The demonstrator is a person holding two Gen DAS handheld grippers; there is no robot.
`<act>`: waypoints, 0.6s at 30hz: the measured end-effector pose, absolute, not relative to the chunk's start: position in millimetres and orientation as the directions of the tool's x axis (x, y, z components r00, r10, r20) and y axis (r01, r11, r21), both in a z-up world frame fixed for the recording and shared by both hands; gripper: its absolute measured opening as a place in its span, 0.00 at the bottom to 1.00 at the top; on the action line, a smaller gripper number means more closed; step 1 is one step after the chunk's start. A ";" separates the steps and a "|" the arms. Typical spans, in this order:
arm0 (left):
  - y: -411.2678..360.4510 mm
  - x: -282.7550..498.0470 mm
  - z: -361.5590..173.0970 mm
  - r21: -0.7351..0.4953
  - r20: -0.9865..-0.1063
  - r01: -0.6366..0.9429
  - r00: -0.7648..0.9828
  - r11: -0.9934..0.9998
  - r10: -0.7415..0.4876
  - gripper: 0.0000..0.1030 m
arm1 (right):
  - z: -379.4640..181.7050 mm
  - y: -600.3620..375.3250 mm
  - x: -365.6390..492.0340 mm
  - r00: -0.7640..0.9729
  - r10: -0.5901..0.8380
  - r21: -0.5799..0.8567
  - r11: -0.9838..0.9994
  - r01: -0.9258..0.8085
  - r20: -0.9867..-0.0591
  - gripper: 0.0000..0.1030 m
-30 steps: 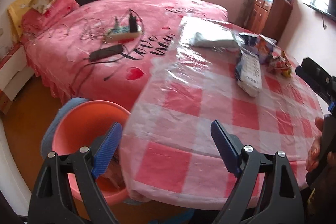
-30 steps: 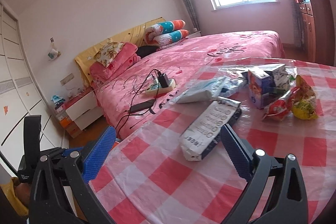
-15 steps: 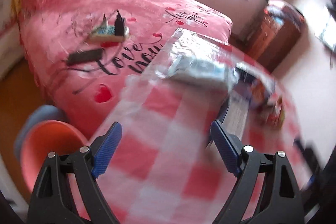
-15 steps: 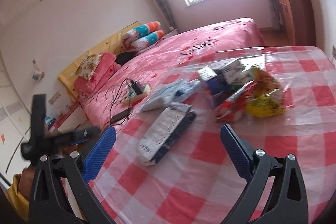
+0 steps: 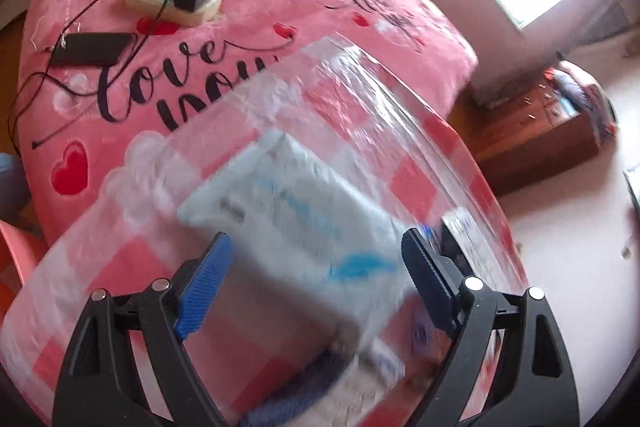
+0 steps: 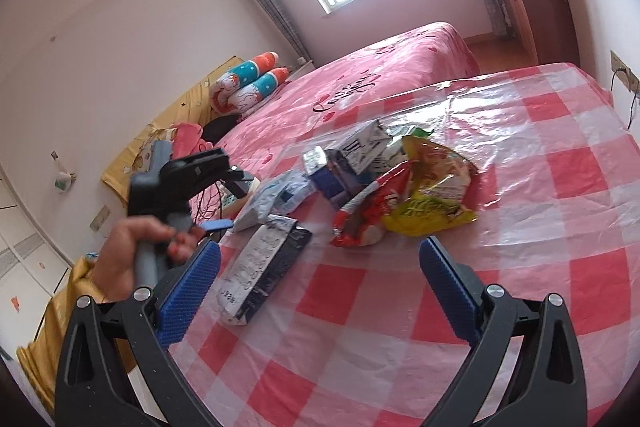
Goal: Collect trash
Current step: 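Grasp the white wet-wipes pack with the left tool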
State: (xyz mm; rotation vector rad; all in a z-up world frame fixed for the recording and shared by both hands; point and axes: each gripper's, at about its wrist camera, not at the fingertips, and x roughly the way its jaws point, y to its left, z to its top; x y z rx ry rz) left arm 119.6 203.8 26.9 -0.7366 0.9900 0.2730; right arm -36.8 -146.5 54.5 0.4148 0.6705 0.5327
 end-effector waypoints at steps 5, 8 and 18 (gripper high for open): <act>208.9 163.2 21.1 -0.272 -0.892 -0.559 0.453 0.783 0.013 0.84 | 51.8 -153.9 -31.9 0.650 0.593 0.535 0.781 -0.322 -0.474 0.95; 207.4 174.6 11.0 -0.195 -0.915 -0.557 0.399 0.807 0.054 0.84 | 48.1 -159.1 -28.2 0.652 0.580 0.534 0.789 -0.303 -0.488 0.95; 149.6 154.1 7.3 -0.115 -0.917 -0.361 0.397 0.925 0.041 0.84 | 34.4 -187.4 -12.8 0.660 0.541 0.573 0.795 -0.199 -0.522 0.95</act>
